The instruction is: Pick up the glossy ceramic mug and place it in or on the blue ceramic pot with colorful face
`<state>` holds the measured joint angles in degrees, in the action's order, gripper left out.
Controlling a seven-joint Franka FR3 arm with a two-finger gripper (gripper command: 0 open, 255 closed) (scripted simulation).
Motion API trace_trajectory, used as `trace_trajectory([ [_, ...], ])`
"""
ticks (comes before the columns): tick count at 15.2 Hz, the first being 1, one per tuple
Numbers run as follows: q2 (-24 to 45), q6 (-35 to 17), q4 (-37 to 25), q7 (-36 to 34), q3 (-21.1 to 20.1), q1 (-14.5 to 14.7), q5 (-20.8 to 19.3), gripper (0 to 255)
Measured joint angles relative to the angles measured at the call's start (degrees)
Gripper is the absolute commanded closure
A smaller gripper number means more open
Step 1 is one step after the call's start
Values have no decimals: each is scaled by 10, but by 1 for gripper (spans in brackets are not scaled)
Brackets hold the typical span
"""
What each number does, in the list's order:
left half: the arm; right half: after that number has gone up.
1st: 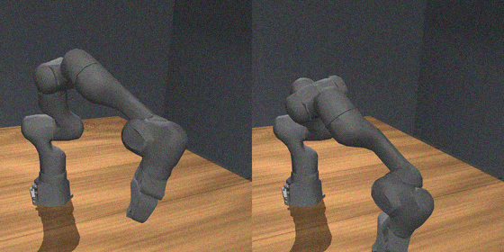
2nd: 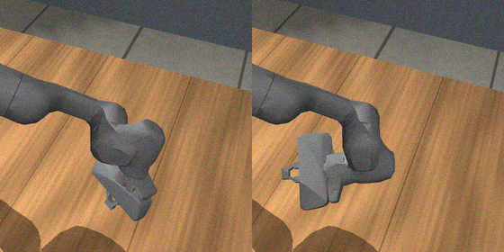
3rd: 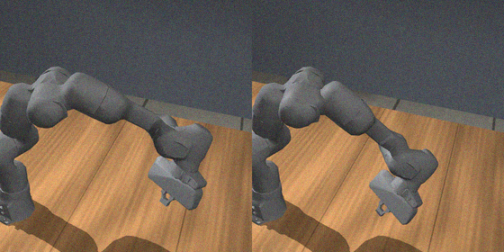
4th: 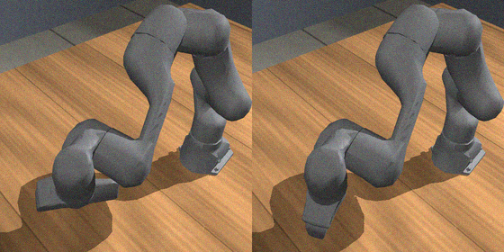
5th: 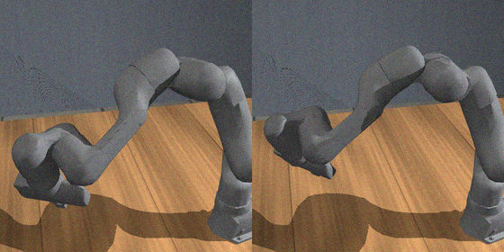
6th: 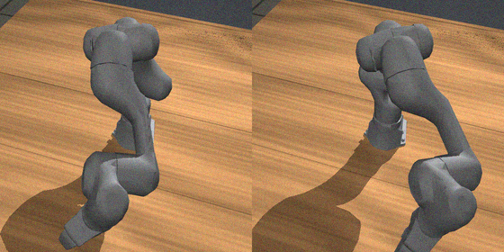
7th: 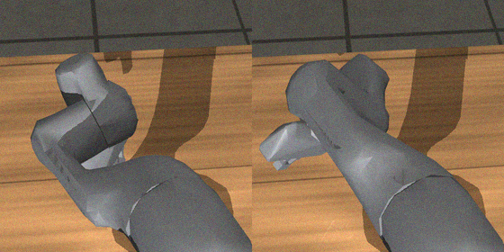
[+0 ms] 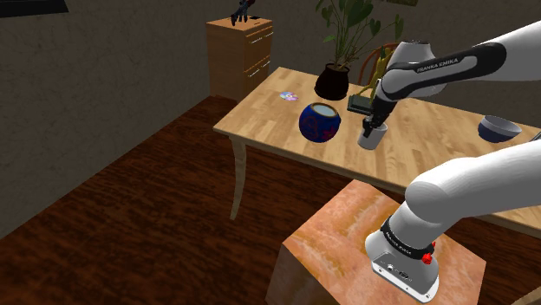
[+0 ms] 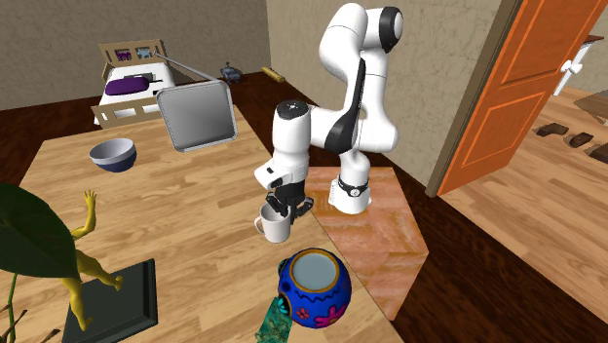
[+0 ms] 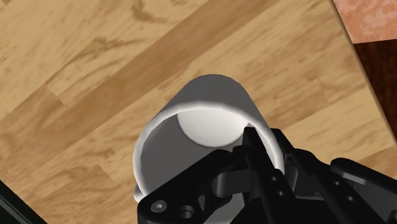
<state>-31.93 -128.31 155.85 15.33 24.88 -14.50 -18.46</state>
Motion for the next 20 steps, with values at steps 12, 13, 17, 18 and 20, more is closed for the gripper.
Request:
trace_trajectory([
  [12,-45,109,-64,3,-25,4,17,255],
  [13,-49,118,-70,4,-27,4,18,255],
  [17,-60,153,-94,6,-34,4,23,255],
  [18,-61,161,-100,6,-35,5,25,255],
  [20,-64,177,-113,8,-38,6,27,255],
])
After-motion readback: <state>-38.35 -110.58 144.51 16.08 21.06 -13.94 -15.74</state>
